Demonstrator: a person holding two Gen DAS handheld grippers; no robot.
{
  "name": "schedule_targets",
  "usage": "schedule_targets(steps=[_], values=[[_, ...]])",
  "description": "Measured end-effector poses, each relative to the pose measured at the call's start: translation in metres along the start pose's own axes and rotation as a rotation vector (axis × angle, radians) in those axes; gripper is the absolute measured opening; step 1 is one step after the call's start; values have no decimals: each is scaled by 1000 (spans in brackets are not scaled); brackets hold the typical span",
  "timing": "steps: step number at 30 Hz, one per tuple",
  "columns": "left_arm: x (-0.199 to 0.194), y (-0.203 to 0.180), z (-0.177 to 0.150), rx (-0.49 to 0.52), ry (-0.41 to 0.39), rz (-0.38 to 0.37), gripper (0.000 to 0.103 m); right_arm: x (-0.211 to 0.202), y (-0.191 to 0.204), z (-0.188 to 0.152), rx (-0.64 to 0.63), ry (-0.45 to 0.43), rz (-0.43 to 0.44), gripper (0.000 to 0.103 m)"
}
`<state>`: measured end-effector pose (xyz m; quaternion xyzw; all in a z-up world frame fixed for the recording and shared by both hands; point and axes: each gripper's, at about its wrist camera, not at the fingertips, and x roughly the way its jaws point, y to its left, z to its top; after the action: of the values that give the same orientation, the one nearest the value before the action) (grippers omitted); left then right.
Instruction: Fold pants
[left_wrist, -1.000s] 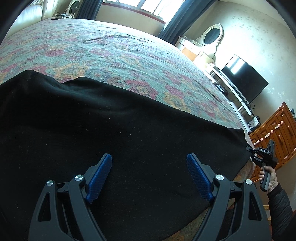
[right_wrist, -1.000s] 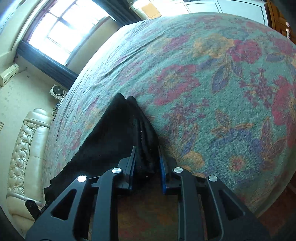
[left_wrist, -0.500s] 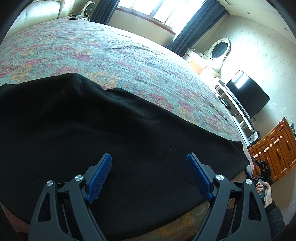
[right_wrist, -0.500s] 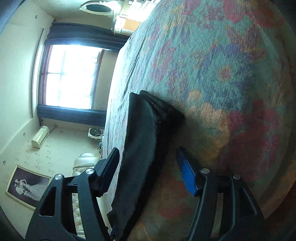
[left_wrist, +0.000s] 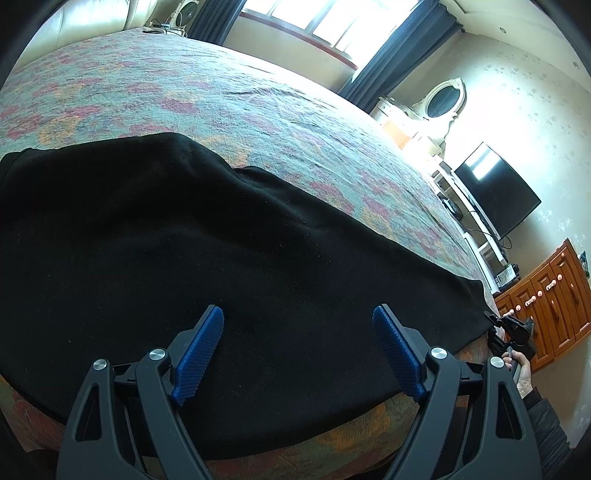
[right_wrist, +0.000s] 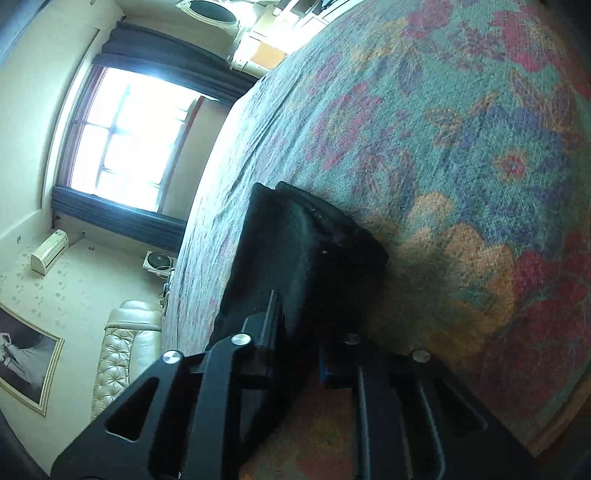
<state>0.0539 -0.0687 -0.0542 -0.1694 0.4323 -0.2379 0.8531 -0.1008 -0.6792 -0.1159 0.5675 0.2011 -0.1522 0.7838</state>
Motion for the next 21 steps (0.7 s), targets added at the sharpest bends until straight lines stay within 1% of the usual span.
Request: schedule_targets(steps=[2,4,8,11,15,21], values=[[-1,0,0,-5,2,-3,82,-2,2,-2,-4,-16,1,11],[-1,1,1,-11,6,-5,82,-8,12,-6,-35,-39,11,10],[0,2,1,-6,13,-6,82,-21,41,-13,-110,-57,31,10],[1,1,3,-3,21,0,82,-29,71,-21,-198,-56,37,10],[0,0,4,-8,31,-3,82,-34,106,-35,-279,-51,59,10],[0,1,4,-27,39,-7,82,-37,144,-56,-382,-28,68,10]])
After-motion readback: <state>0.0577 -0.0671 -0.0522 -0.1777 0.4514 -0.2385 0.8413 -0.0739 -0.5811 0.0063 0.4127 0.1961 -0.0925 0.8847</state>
